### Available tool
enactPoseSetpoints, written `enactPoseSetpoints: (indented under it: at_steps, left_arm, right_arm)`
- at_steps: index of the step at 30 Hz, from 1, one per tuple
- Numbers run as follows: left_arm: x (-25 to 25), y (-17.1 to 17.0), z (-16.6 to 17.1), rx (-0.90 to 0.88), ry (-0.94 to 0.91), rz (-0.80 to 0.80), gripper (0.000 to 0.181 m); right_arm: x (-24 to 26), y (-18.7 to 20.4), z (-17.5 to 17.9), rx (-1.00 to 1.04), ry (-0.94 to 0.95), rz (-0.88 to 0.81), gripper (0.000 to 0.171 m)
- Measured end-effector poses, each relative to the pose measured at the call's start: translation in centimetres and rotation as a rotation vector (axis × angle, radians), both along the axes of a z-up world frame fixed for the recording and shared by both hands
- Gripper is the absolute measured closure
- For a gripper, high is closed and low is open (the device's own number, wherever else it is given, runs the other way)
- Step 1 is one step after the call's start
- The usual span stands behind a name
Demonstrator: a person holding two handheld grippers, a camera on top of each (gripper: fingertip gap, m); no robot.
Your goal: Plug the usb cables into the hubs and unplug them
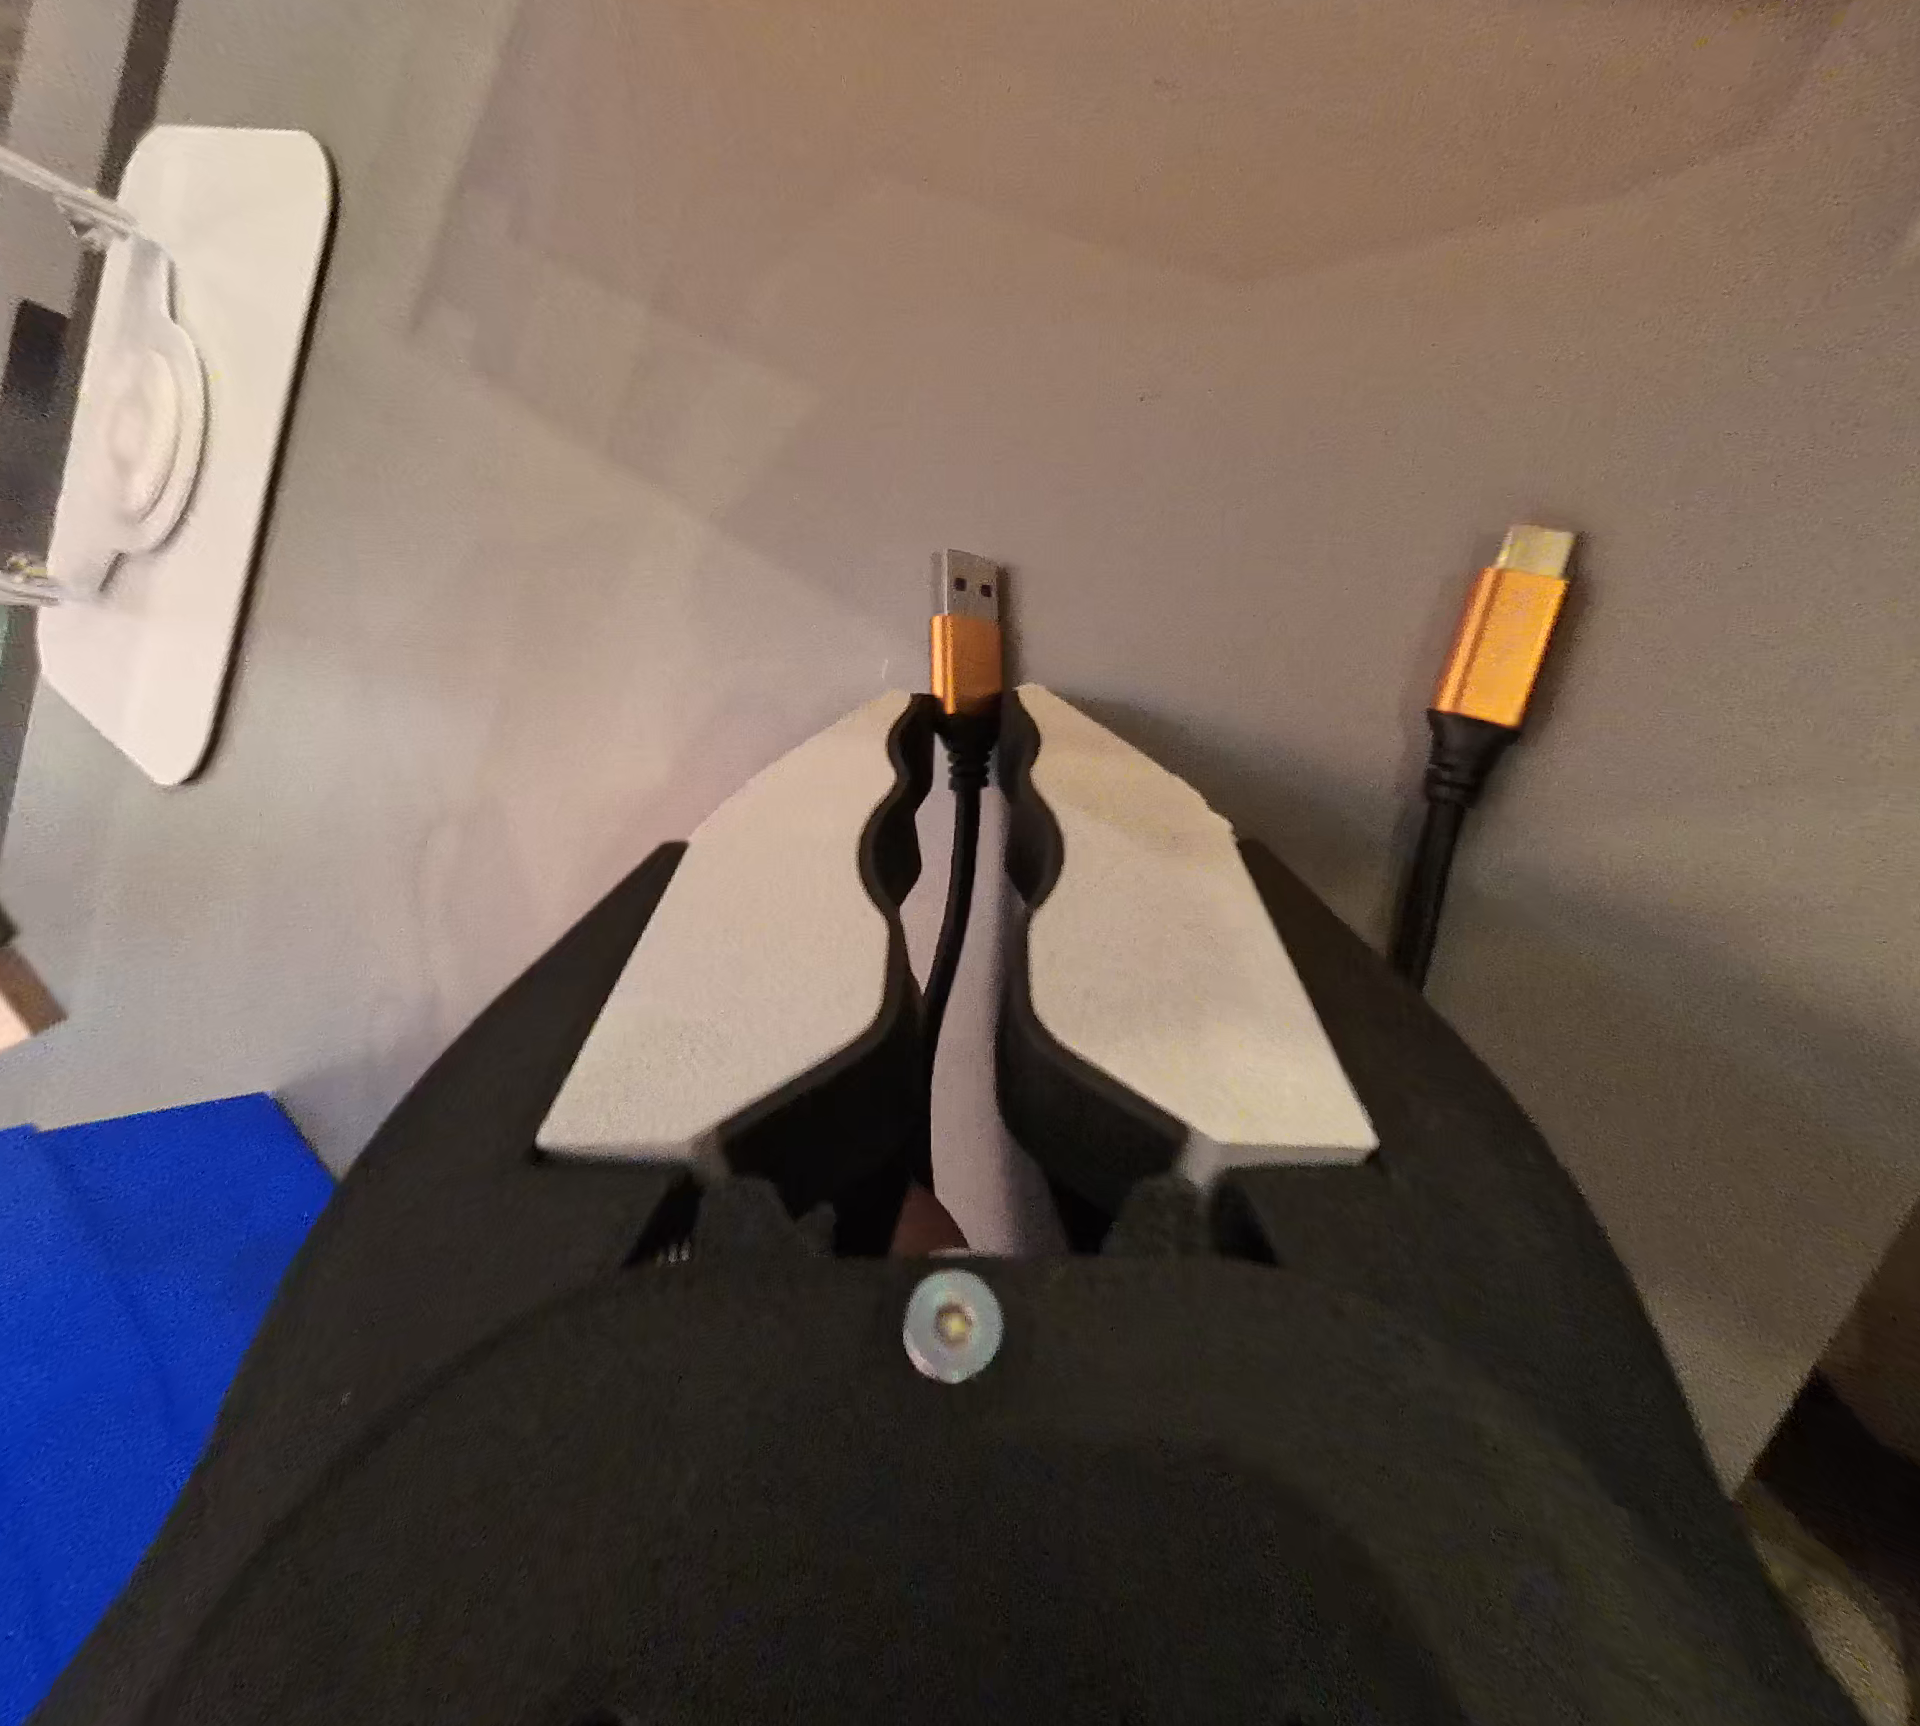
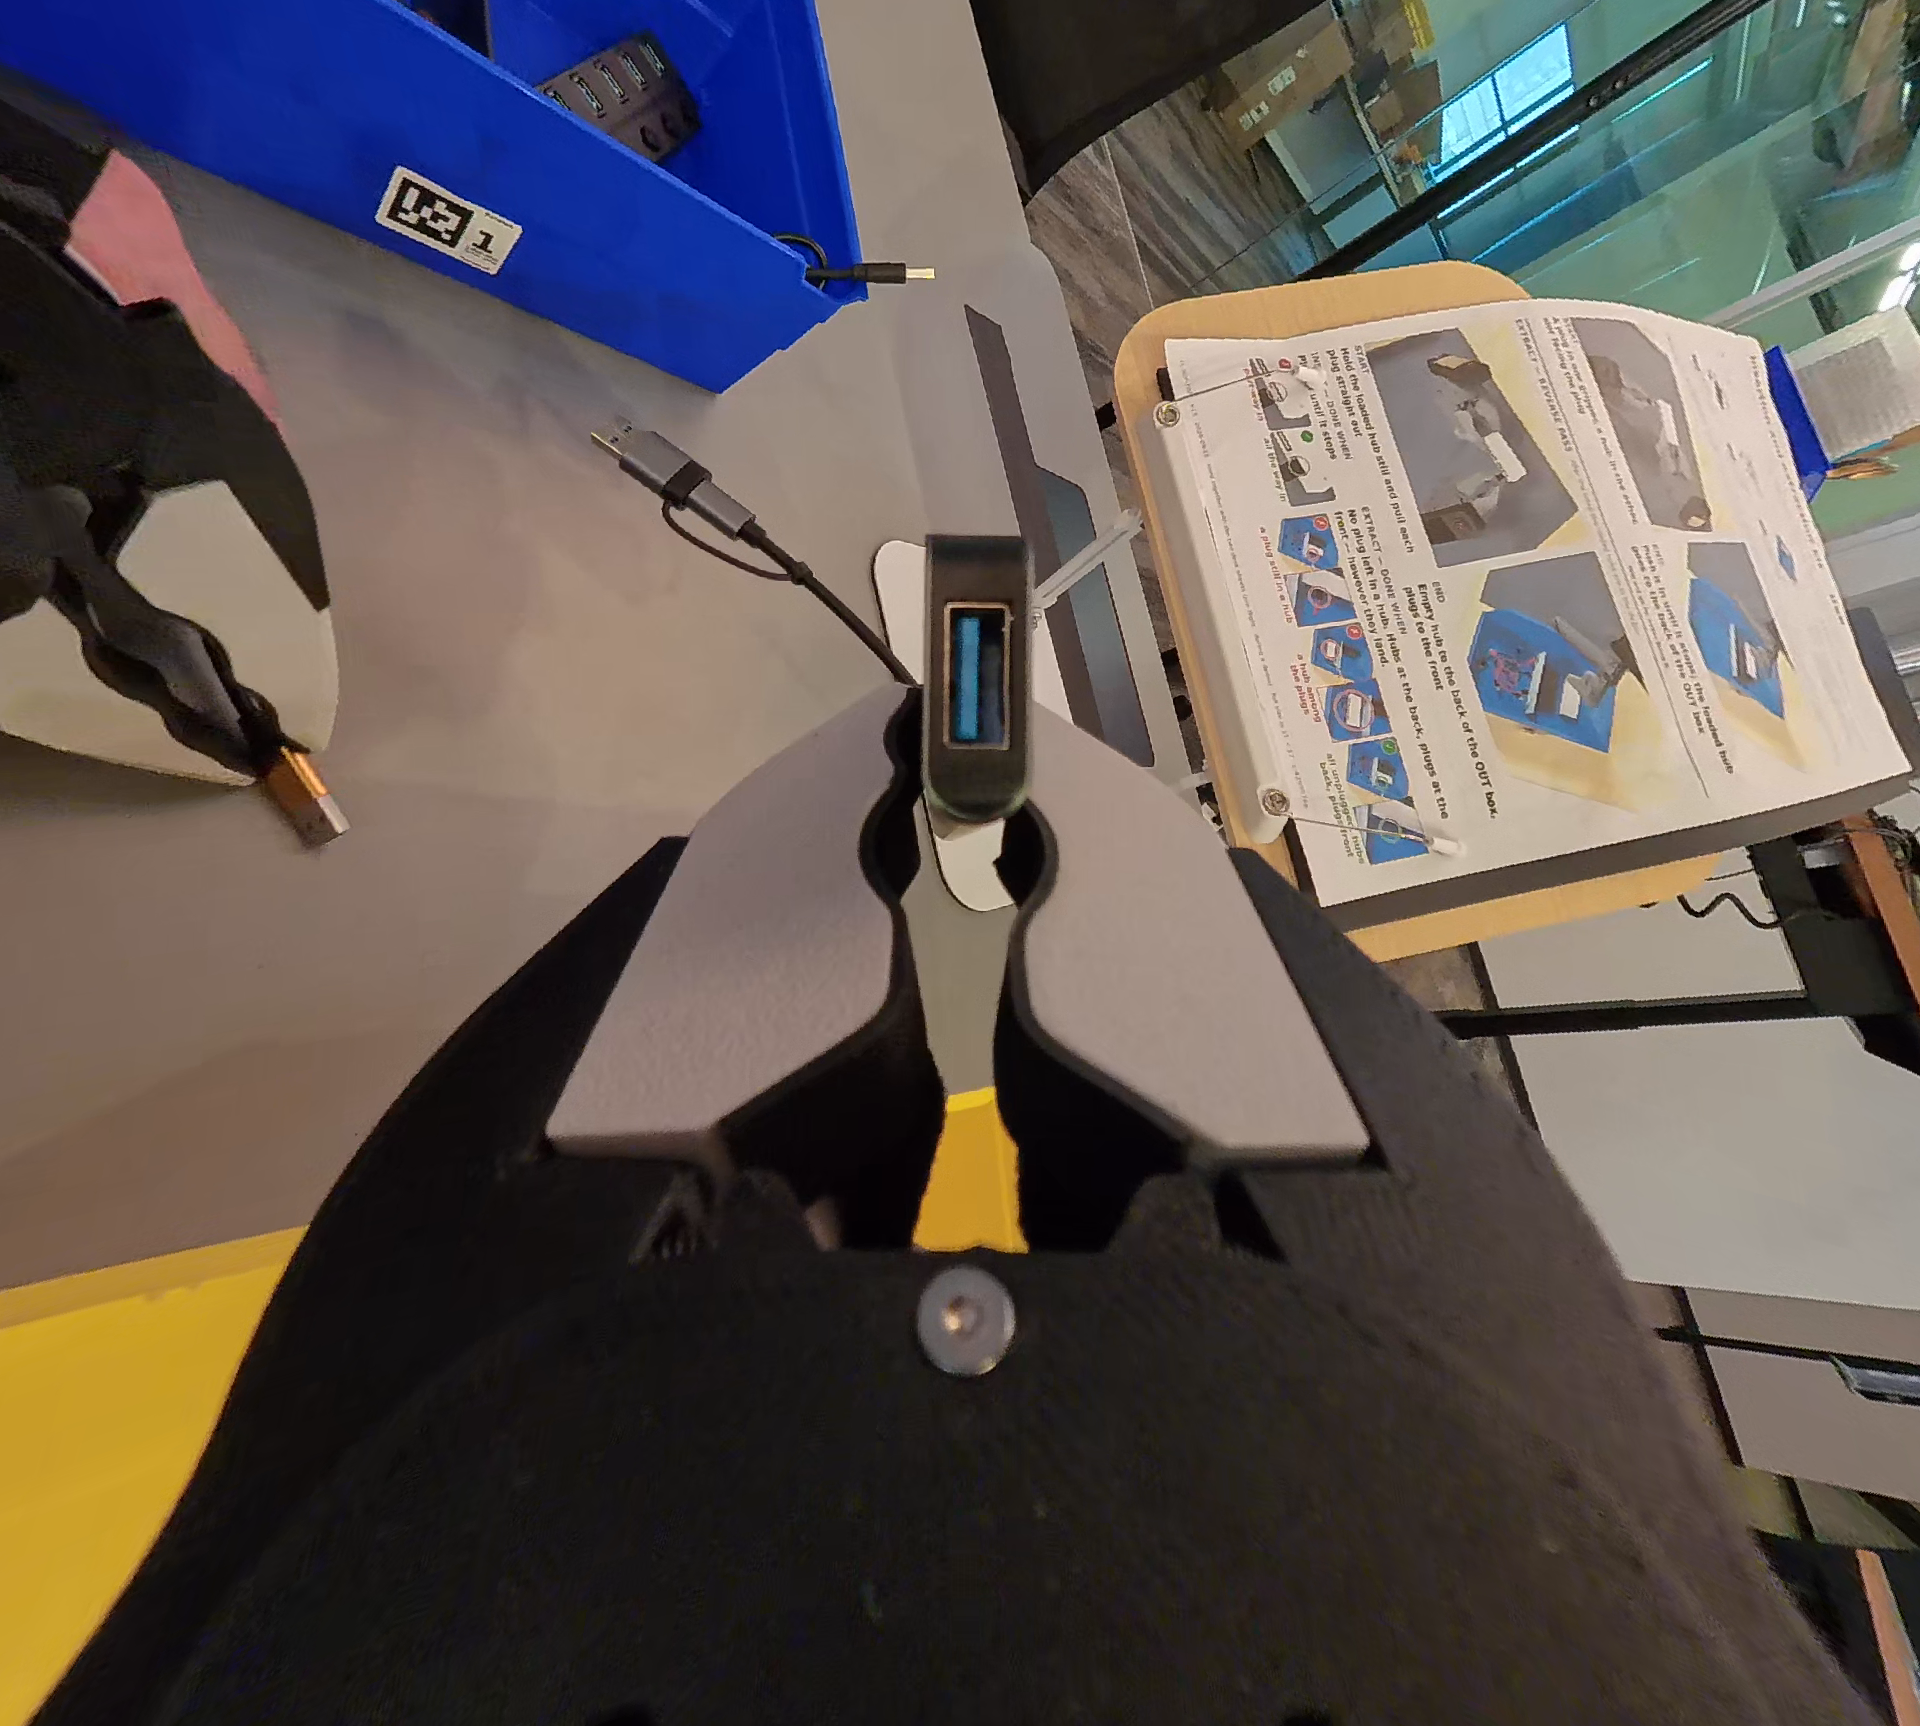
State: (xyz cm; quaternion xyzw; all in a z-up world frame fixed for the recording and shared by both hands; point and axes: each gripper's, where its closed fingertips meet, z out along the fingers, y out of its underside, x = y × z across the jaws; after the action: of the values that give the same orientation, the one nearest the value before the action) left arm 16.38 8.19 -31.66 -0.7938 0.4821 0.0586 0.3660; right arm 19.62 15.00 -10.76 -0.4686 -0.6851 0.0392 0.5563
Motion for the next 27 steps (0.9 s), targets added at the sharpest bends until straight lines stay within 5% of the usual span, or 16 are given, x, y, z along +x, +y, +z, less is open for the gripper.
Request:
enactPoseSetpoints:
  at_steps: [8,17,27]
  left_arm:
    - [0.42,-0.38,-0.07,-0.030,-0.035,-0.031,0.168]
    - [0.43,-0.58,0.27,0.260,0.237,-0.161,0.174]
    - [0.59,-0.10,-0.20,0.019,0.060,-0.092,0.173]
  right_arm:
    - [0.06,0.08,-0.05,0.001,-0.001,-0.003,0.161]
    - [0.09,0.11,0.04,0.002,0.003,-0.003,0.161]
    - [-0.21,-0.21,0.00,0.000,-0.005,0.004,0.161]
